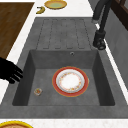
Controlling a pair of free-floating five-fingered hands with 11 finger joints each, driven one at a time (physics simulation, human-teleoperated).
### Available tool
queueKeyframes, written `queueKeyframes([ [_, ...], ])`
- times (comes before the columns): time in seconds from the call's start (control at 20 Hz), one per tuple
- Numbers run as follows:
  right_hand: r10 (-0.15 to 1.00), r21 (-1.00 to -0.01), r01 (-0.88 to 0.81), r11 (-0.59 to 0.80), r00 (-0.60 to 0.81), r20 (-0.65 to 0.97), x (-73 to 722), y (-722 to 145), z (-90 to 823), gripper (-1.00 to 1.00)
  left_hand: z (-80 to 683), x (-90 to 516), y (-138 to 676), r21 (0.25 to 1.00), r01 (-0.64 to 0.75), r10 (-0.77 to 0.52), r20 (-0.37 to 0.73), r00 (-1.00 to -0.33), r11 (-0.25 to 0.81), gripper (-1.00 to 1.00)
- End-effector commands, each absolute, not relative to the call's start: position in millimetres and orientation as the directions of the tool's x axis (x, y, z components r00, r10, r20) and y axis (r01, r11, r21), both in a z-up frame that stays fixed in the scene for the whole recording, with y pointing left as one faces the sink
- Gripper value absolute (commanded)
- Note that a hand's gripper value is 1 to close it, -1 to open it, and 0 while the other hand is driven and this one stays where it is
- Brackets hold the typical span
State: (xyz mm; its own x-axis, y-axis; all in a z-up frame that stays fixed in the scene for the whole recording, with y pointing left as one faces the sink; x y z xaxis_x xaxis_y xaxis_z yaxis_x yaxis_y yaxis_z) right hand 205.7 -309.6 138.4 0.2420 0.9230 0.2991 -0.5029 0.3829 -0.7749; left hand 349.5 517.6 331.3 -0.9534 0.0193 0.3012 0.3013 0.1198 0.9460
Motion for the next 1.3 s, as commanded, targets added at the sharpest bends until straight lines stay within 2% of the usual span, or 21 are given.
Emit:
queueKeyframes([
  [0.0, 0.923, -0.775, -0.503, 0.383, 0.242, 0.299, 206, -310, 138, 0.0, 344, 351, 549, 0.936, 0.331, 0.019, 0.331, -0.943, 0.12, 1.0],
  [0.5, 0.923, -0.775, -0.503, 0.383, 0.242, 0.299, 206, -310, 138, 0.0, 310, 352, 629, 0.945, 0.302, 0.022, 0.302, -0.953, 0.126, 1.0],
  [0.7, 0.923, -0.775, -0.503, 0.383, 0.242, 0.299, 206, -310, 138, 0.0, 282, 344, 653, 0.929, 0.348, 0.014, 0.349, -0.937, 0.125, 1.0],
  [1.25, 0.923, -0.775, -0.503, 0.383, 0.242, 0.299, 206, -310, 138, 0.0, 190, 357, 664, 0.941, 0.317, 0.017, 0.317, -0.948, 0.12, 1.0],
])
